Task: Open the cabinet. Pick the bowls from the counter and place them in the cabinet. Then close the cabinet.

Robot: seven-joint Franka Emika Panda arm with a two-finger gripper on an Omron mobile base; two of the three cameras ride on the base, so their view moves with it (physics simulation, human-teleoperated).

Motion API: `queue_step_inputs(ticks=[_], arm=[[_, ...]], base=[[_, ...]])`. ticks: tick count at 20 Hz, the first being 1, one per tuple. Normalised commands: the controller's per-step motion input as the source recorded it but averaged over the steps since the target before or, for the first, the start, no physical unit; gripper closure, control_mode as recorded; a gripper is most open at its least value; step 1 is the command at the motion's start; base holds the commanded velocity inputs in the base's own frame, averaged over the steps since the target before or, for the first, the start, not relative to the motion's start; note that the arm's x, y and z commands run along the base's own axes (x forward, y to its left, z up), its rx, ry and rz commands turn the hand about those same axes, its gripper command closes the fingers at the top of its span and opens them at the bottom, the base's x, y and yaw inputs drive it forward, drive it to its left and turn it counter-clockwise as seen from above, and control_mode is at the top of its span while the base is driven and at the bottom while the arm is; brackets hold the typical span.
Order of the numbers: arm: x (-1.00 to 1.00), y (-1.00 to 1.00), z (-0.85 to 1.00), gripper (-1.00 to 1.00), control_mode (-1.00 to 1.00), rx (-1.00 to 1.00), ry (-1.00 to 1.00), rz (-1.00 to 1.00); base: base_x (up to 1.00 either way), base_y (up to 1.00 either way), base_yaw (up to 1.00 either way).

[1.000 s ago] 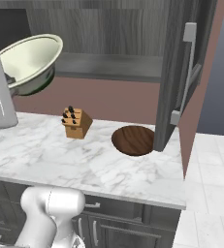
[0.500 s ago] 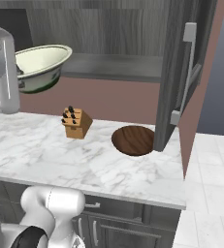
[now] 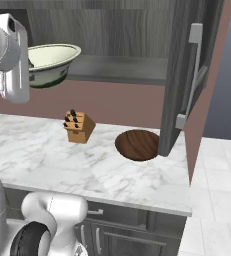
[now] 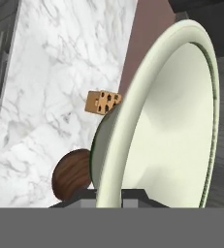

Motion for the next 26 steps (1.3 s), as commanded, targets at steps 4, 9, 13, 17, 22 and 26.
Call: queue_step_inputs(ticks=[4, 9, 13, 17, 22, 26], arm=[[0.44, 0.00, -0.02, 1.00, -1.00, 0.04, 0.00, 0.00], [0.50, 0.00, -0.07, 1.00, -1.00, 0.02, 0.00, 0.00], [0.63, 0.06, -0.22, 1.00, -1.00, 0.00, 0.00, 0.01], [0.67, 0.12, -0.15, 1.00, -1.00, 0.00, 0.00, 0.02], [0.61, 0.12, -0.02, 1.00, -1.00, 0.00, 0.00, 0.02], [0.58, 0.09, 0.00, 1.00, -1.00, 0.00, 0.00, 0.02]], base=[[0.00, 0.00, 0.00], [0.00, 0.00, 0.00], [0.00, 0.00, 0.00], [0.00, 0.00, 0.00], [0.00, 0.00, 0.00], [0.00, 0.00, 0.00]])
